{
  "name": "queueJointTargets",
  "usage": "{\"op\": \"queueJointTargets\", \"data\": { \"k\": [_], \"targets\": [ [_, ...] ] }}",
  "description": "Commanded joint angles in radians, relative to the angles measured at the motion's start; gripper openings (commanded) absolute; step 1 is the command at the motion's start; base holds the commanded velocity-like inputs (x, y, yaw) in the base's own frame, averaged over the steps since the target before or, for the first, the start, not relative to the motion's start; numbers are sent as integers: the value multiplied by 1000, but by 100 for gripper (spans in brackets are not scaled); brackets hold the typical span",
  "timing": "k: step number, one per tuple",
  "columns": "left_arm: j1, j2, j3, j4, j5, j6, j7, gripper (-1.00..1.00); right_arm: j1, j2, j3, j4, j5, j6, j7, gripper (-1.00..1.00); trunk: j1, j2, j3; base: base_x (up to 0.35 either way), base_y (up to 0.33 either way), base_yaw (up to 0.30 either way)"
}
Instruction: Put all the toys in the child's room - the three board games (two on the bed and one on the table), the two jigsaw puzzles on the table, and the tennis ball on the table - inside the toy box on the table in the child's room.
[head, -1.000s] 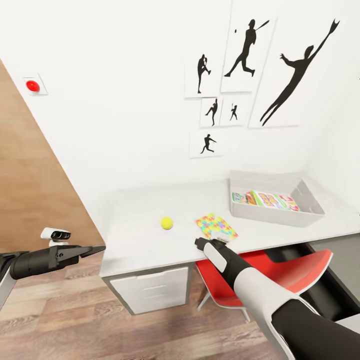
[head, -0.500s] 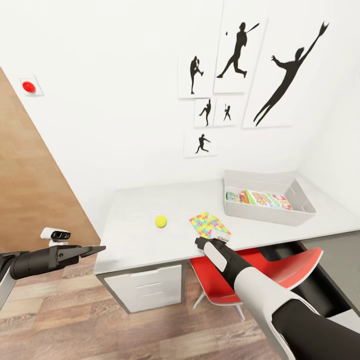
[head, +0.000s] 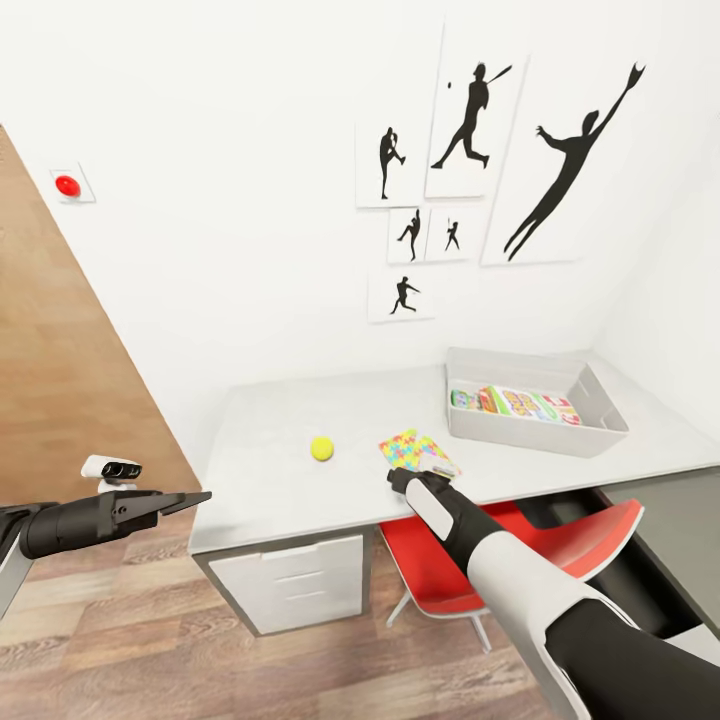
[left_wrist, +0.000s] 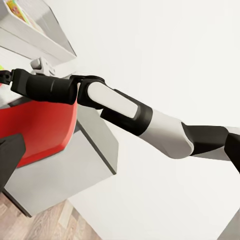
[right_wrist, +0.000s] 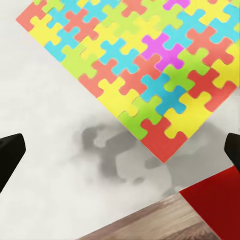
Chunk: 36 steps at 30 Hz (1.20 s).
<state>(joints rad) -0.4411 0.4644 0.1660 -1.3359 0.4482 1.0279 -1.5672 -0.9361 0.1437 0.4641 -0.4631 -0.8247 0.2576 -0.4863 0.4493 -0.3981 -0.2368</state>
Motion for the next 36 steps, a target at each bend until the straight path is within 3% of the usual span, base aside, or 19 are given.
{"op": "queueJointTargets", "data": {
  "k": [1,15,22,36],
  "targets": [
    [-1,0,0,0,0,11,-4,100,-2,-1,6,-2,-5,5,-8,100,1,-2,0,15,-14,0],
    [-1,0,0,0,0,11,-4,100,-4,-3,5,-21,-4,30,-9,100,1,-2,20,87,-19,0],
    [-1,0,0,0,0,11,-4,100,-4,-27,5,-22,-5,31,-8,100,1,-2,22,115,-80,0],
    [-1,0,0,0,0,11,-4,100,-3,-30,6,-21,-4,31,-8,100,1,-2,22,124,-66,0]
  ]
}}
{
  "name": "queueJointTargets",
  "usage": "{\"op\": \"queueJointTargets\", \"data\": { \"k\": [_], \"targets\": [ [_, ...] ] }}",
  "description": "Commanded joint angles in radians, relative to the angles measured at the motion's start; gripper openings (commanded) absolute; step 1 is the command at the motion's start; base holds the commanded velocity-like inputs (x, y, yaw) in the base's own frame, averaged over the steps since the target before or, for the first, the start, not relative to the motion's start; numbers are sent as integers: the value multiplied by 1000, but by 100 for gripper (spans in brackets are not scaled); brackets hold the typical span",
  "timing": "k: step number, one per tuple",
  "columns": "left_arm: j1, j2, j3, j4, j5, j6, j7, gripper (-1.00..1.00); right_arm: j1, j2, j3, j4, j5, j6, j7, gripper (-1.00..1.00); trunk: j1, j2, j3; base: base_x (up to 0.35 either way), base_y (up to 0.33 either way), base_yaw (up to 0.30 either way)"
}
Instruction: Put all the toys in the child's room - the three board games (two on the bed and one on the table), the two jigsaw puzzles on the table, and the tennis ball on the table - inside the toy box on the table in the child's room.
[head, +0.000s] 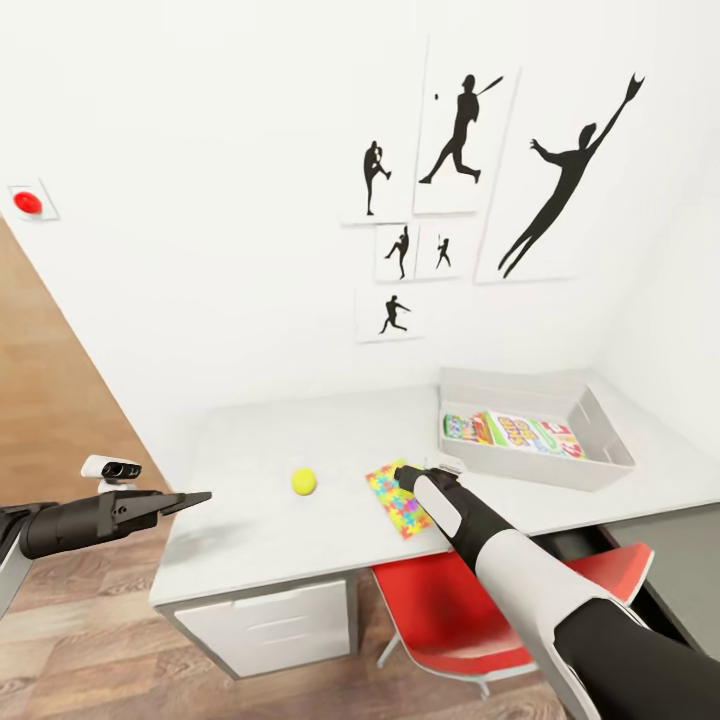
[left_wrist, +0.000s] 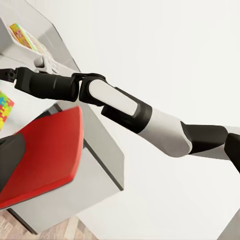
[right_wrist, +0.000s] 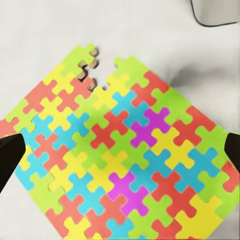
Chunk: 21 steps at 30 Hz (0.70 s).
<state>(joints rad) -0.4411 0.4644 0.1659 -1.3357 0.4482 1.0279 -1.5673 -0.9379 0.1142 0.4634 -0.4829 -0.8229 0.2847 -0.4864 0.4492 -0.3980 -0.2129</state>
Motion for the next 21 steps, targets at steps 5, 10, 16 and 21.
{"op": "queueJointTargets", "data": {
  "k": [5,10,16,21],
  "targets": [
    [-1,0,0,0,0,11,-4,100,-1,-1,7,-2,-5,4,-8,100,1,-2,-2,78,-71,0],
    [-1,0,0,0,0,11,-4,100,-1,-1,7,-1,-5,4,-8,100,1,-2,-2,54,-23,0],
    [-1,-1,-1,0,0,11,-4,100,-1,-2,7,-1,-5,4,-8,100,1,-2,-2,79,-38,0],
    [-1,-1,-2,0,0,11,-4,100,-1,0,7,-1,-6,4,-8,100,1,-2,-2,71,-5,0]
  ]
}}
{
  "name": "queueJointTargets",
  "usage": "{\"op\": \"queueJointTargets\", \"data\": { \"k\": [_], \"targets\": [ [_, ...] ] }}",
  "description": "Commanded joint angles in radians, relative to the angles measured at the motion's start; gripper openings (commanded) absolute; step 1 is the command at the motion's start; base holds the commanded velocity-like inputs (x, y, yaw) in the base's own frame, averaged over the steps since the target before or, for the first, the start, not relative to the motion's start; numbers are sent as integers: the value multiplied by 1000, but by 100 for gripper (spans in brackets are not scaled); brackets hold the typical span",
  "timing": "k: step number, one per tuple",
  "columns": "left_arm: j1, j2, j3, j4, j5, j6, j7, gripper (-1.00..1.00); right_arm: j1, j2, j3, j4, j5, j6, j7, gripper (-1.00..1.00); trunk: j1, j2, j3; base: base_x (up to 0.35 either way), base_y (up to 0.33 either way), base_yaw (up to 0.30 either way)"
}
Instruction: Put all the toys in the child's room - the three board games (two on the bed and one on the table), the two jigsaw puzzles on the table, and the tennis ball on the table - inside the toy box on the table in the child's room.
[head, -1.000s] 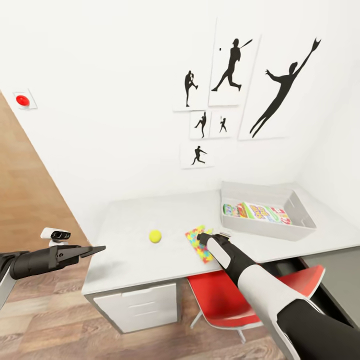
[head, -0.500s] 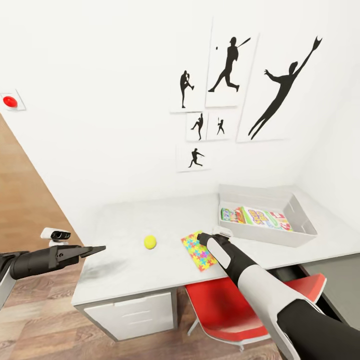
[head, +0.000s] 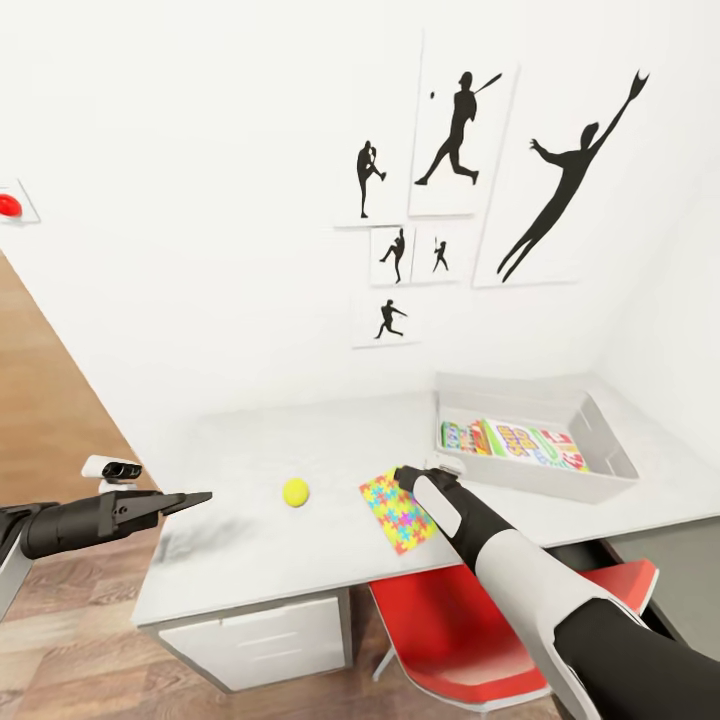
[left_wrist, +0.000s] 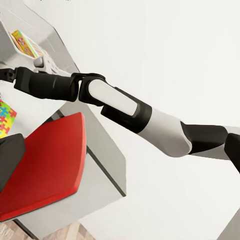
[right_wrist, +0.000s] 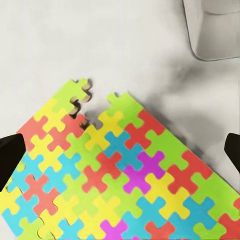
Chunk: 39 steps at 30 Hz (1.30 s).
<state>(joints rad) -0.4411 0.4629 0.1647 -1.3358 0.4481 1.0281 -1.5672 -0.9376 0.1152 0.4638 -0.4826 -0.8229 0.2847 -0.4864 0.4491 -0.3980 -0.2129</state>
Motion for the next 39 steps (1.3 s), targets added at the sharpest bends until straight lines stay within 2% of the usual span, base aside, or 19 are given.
{"op": "queueJointTargets", "data": {
  "k": [1,10,39],
  "targets": [
    [-1,0,0,0,0,11,-4,100,-1,-1,6,-2,-6,4,-8,100,1,-2,-2,171,-1,0],
    [-1,0,-1,0,0,10,-4,100,-1,0,6,-2,-5,5,-9,100,1,-2,-9,50,0,0],
    [-1,0,-1,0,0,10,-4,100,-1,-1,7,-1,-5,5,-8,100,1,-2,-54,0,0,0]
  ]
}}
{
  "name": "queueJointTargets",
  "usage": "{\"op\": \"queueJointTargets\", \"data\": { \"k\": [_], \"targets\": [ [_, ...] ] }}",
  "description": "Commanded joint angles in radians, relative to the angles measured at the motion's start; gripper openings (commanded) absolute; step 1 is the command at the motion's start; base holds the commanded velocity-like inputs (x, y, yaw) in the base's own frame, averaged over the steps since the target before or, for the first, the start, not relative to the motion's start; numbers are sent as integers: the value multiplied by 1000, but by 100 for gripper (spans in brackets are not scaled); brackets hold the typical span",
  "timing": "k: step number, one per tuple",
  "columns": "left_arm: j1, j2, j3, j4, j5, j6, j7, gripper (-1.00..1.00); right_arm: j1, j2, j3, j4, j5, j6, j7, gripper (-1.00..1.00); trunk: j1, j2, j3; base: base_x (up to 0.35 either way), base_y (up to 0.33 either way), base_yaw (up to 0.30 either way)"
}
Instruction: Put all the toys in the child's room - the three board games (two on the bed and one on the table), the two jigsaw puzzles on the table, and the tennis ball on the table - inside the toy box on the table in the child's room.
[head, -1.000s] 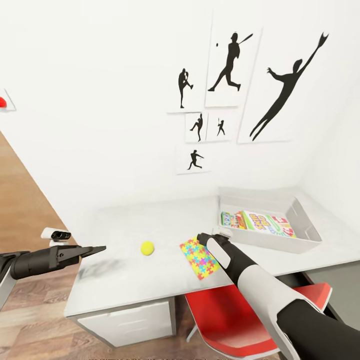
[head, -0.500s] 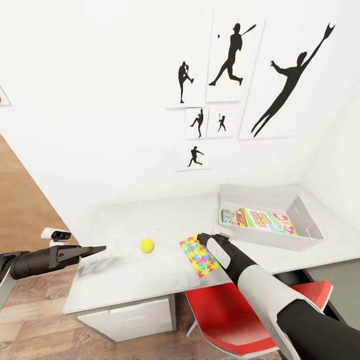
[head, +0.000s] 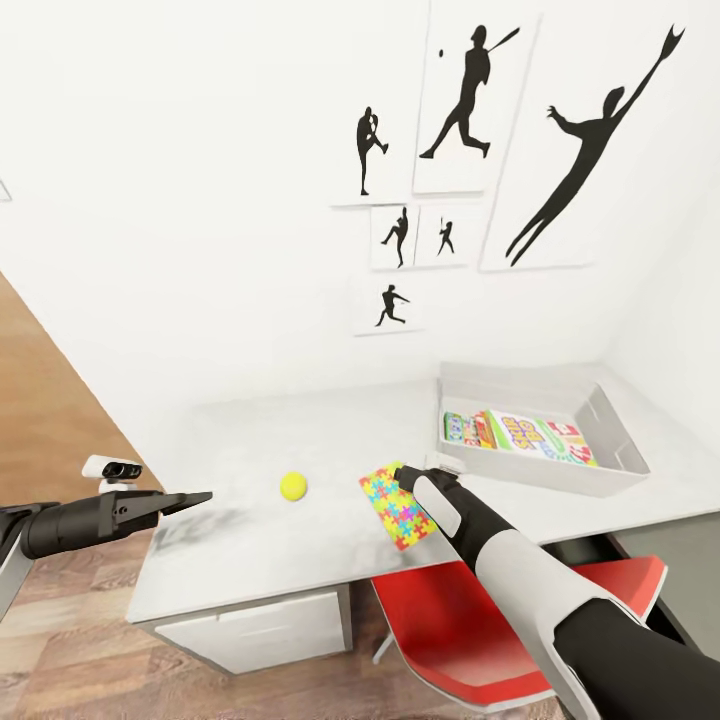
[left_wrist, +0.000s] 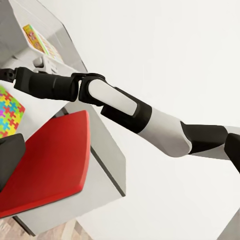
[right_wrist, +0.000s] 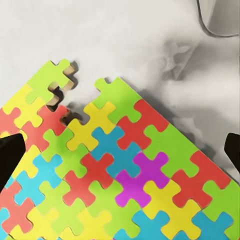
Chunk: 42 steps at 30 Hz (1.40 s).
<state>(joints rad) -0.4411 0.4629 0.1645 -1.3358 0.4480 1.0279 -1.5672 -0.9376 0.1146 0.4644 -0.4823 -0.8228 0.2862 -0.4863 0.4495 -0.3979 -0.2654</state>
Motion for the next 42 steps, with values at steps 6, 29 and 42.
{"op": "queueJointTargets", "data": {
  "k": [6,29,42],
  "targets": [
    [-1,0,0,0,0,11,-4,100,-1,-1,7,-1,-6,3,-8,100,1,-2,-11,0,0,0],
    [-1,0,0,0,0,11,-4,100,-1,-1,8,-2,-5,1,-6,100,1,-2,-32,34,-20,0],
    [-1,0,0,0,0,11,-4,100,-1,-1,7,-1,-5,4,-6,100,1,-2,-41,0,0,117]
  ]
}}
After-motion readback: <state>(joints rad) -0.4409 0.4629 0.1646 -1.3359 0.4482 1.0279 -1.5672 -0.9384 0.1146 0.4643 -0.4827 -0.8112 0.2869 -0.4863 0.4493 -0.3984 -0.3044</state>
